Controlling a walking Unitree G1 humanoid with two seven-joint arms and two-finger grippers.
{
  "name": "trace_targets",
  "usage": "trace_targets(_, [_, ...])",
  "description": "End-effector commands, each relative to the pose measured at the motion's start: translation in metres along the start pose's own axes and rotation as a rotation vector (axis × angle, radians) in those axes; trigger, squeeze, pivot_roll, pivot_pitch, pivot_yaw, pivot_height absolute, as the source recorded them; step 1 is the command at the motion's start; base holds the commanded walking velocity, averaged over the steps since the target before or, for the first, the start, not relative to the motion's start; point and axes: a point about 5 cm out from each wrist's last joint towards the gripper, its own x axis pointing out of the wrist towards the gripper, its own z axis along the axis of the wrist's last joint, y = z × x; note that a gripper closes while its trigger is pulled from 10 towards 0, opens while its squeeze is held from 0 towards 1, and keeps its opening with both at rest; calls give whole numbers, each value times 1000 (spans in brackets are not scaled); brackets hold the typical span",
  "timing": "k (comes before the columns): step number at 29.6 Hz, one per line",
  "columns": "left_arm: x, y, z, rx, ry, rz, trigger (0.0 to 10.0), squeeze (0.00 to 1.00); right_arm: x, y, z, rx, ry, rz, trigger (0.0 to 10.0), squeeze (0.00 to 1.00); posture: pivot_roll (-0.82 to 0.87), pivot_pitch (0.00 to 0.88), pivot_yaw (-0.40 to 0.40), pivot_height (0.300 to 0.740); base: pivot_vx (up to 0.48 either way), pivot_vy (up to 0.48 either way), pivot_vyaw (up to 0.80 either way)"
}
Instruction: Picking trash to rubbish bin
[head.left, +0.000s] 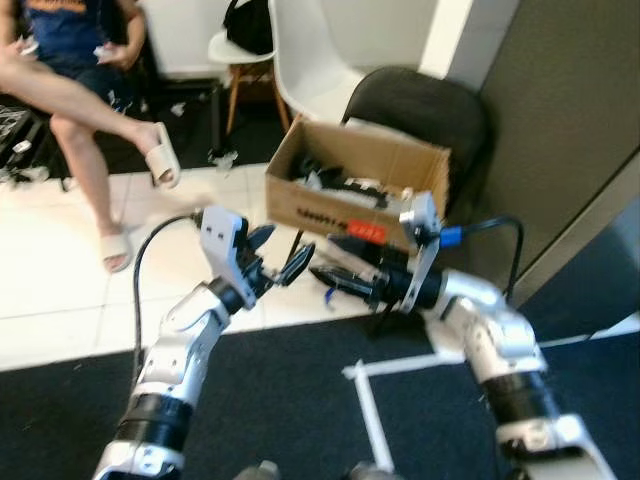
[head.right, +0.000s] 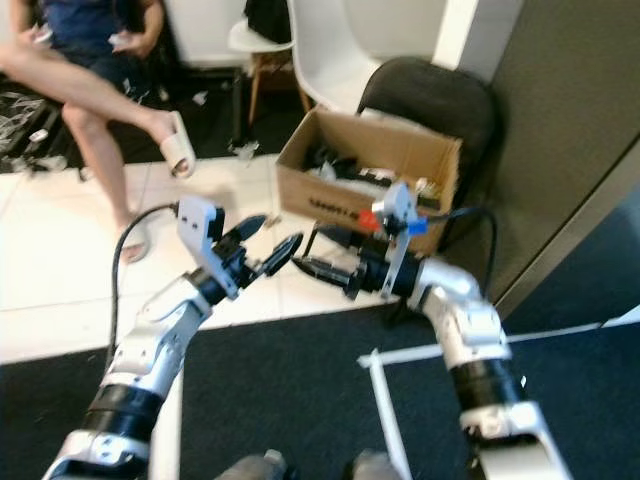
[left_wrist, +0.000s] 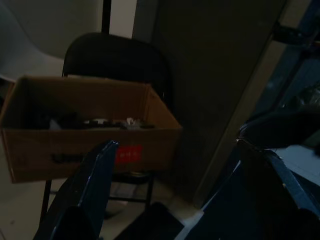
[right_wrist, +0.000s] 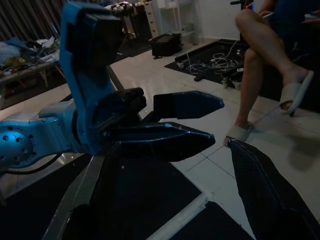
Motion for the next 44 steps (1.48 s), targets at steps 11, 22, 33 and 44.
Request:
trace_targets(11, [6,-4,13,22,-52,-49,10000,0,7,9,5,75,-89,61,10000,0,-45,0,-45,740,0,0,703])
trace_targets(22, [20,-13,21,33,-91,-115,10000,0,8,11,13,109,-132,85,10000,0,-58,0,-42,740,0,0,695])
trace_targets(33, [14,-13,19,-45,-115,-151,10000,0,9,5,15,156,-168,52,10000,0,-53,0,-53,740,0,0,496])
trace_targets(44, [-27,-6,43,-319,-364,-289,10000,0,-16,6,16,172,-139,127,10000,0,-46,0,-62,740,0,0,0])
